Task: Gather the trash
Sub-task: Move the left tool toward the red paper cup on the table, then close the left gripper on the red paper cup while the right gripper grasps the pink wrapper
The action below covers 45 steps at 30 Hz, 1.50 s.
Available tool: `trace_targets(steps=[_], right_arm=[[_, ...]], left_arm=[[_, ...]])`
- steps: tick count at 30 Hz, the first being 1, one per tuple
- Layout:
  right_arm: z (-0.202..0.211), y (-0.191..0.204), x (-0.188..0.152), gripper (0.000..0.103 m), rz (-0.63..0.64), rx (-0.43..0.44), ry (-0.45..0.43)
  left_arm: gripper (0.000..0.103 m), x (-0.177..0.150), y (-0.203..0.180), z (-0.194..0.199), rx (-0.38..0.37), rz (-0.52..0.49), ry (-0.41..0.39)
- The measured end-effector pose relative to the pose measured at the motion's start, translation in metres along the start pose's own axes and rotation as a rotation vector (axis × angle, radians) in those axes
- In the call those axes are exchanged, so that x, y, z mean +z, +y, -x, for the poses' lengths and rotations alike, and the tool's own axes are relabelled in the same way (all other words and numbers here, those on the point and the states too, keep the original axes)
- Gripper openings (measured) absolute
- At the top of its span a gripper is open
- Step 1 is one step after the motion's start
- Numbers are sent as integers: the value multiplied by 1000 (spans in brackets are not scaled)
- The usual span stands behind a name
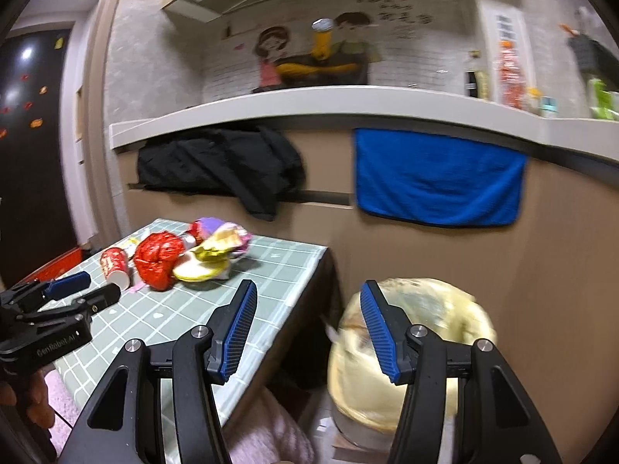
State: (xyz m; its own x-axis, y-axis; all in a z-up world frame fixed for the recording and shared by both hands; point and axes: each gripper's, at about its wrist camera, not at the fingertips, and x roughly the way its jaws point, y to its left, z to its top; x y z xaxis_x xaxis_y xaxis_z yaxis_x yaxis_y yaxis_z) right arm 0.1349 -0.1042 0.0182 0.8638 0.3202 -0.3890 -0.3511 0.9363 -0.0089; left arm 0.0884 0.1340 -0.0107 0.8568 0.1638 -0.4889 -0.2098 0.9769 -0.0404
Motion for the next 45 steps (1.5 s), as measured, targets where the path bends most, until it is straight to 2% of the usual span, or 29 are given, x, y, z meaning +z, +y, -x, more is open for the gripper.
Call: trace_targets(steps=[4,6,13,20,23,26,28,31,38,45], right_arm=[[-49,20,11,53,14,73,38],[-71,29,14,53,22,96,58],[-129,49,16,53,50,146,109],[-160,51,4,53,58,152,166],[-169,52,1,53,55,159,183],[-172,56,2,53,75,165,178],[-174,59,5,53,96,166,169],[-182,63,13,53,104,189,175],[-218,74,42,53,22,270,190],[-277,66,53,53,-77,228,232]], left_arm=[[56,8,47,-20,78,55,-26],[56,12,67,-31,94,76,-24],[56,22,127,-70,47,174,18],[56,27,178,-138,120,393,146],[56,24,190,-161,180,468,191],[56,22,195,-177,224,494,211],[57,21,198,-183,201,517,221],[58,23,202,-191,208,546,241],[58,26,201,-198,183,555,283],[60,23,209,-200,128,568,318]])
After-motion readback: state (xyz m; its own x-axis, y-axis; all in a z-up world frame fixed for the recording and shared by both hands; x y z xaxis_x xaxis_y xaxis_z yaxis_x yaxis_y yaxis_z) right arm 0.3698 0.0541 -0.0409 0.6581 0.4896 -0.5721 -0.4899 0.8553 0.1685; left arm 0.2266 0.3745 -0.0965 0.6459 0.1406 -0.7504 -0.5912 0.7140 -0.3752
